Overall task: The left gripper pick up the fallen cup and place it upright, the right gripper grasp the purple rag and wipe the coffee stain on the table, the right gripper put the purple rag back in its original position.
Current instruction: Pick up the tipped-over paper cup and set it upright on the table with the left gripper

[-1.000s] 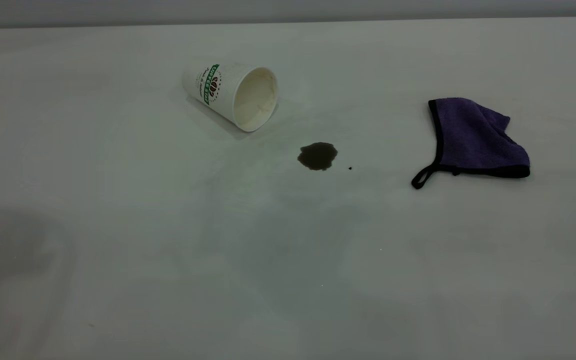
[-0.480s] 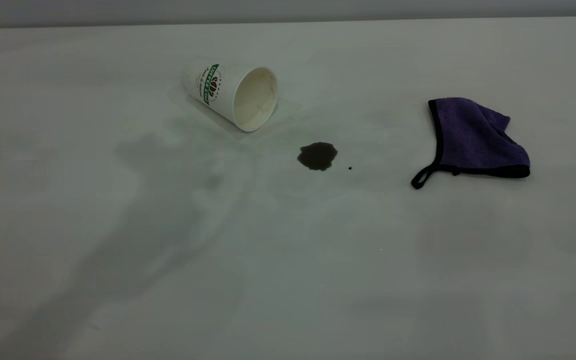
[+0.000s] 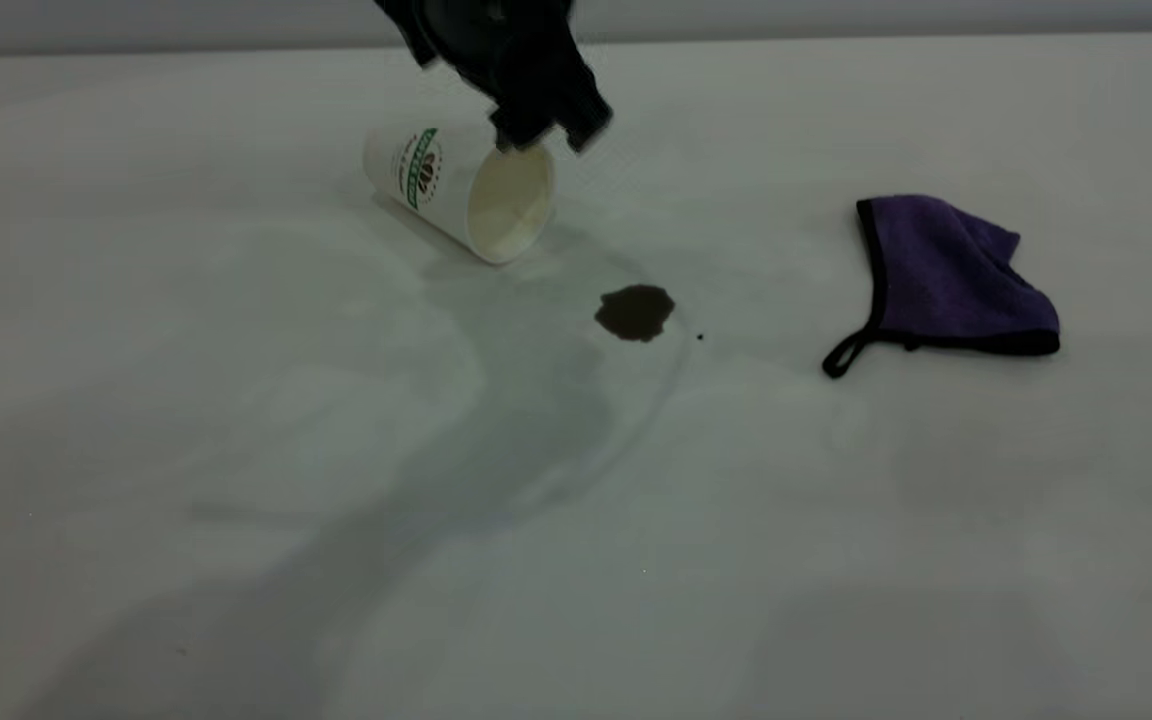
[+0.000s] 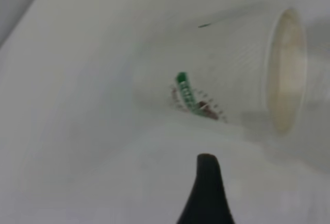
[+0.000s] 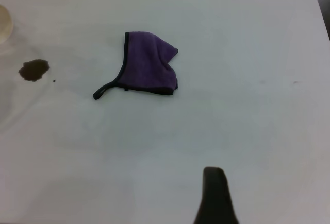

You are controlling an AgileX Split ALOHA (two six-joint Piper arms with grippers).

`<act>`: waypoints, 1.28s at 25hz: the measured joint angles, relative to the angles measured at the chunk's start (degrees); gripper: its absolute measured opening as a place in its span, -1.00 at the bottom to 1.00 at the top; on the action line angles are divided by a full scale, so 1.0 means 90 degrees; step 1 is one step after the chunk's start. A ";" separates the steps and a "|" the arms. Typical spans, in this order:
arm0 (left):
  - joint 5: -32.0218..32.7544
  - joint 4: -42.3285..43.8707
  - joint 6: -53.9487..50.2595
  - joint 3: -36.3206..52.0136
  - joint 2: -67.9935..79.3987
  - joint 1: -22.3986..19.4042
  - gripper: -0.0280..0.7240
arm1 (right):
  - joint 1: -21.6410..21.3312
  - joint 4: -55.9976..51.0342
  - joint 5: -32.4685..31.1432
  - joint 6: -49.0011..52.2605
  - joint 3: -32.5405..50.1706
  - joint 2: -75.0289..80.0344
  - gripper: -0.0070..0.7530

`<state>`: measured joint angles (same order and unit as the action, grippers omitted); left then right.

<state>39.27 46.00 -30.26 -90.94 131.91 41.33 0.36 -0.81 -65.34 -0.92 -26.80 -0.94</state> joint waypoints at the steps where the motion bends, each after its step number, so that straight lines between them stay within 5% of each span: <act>1: 0.0006 0.0069 -0.0020 -0.0110 0.0140 0.0000 0.88 | 0.0000 0.0000 0.0000 0.0000 0.0000 0.0000 0.57; 17: 0.0003 0.2457 -0.1289 -0.0834 0.1724 -0.0122 0.73 | 0.0000 0.0000 0.0000 -0.0012 0.0000 0.0000 0.57; 21: 0.0010 0.2740 -0.1312 -0.0850 0.1815 -0.0330 0.39 | 0.0000 0.0000 0.0000 -0.0012 0.0000 0.0000 0.57; 27: 0.0430 0.3269 -0.0982 -0.1053 0.1765 -0.0485 -0.76 | 0.0000 0.0000 0.0000 -0.0012 0.0000 0.0000 0.57; 32: 0.0543 0.1214 0.0612 -0.1808 0.0926 -0.0612 -0.89 | 0.0000 0.0000 0.0000 -0.0012 0.0000 0.0000 0.57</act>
<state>44.15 56.93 -24.75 -107.21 140.24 35.82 0.36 -0.81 -65.34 -1.02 -26.80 -0.94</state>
